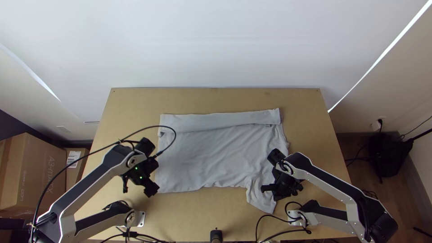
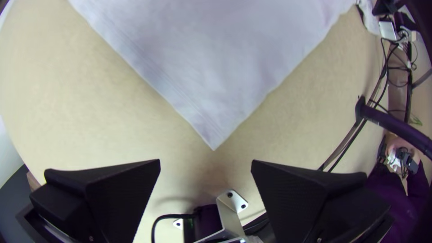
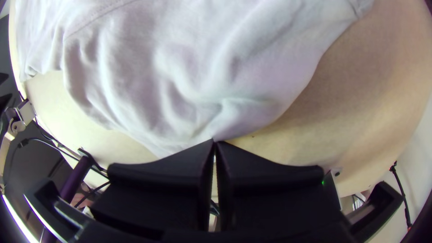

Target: Fold the t-shirt

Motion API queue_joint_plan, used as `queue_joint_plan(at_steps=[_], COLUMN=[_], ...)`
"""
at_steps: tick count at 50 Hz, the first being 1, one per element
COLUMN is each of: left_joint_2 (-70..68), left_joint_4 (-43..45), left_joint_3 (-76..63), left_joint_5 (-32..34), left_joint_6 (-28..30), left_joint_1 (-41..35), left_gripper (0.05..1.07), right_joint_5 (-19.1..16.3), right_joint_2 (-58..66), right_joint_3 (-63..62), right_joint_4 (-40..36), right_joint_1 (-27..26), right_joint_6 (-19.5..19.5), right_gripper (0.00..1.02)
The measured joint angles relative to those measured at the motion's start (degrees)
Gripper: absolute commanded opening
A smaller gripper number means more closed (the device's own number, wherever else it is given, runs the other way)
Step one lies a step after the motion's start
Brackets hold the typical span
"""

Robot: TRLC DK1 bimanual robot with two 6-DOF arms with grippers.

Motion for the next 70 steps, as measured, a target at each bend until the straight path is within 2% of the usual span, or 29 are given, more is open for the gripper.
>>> queue_joint_plan(at_steps=[8, 30, 34, 42, 47, 53, 59, 70], left_joint_2=[0.37, 9.27, 10.97, 12.52, 12.59, 12.61, 11.63, 8.35], left_joint_4=[2.14, 7.37, 7.41, 8.94, 10.45, 11.43, 11.41, 10.71], left_joint_3=[-3.91, -4.52, -4.52, -4.52, -4.52, -4.5, -4.5, -3.96], left_joint_5=[0.0, 0.0, 0.02, 0.02, 0.02, 0.02, 0.02, 0.02], left_joint_6=[-2.56, -4.46, -4.46, -4.66, -4.66, -4.63, -4.37, -0.96], left_joint_1=[-4.07, -5.92, -6.88, -7.56, -7.56, -7.54, -6.58, 1.51], left_gripper=[1.02, 1.0, 0.85, 0.31, 0.08, 0.08, 0.08, 0.08], right_joint_5=[0.0, 0.0, 0.0, 0.0, 0.0, 0.0, 0.0, 0.33], right_joint_2=[-0.85, -1.55, -1.7, -2.34, -2.78, -3.21, -3.3, -3.32], right_joint_3=[0.0, 0.0, 0.0, 0.0, 0.0, 0.07, 1.4, 4.15], right_joint_4=[-0.22, -0.26, -0.28, -0.26, -0.28, -0.87, -2.45, -2.8], right_joint_1=[0.0, -0.33, -0.81, -1.07, -1.18, -2.23, -4.39, -15.63], right_joint_6=[0.02, 0.0, 0.0, 0.0, 0.0, -0.24, -2.14, -9.88], right_gripper=[0.02, 0.02, 0.02, 0.02, 0.02, 0.02, 0.02, 0.02])
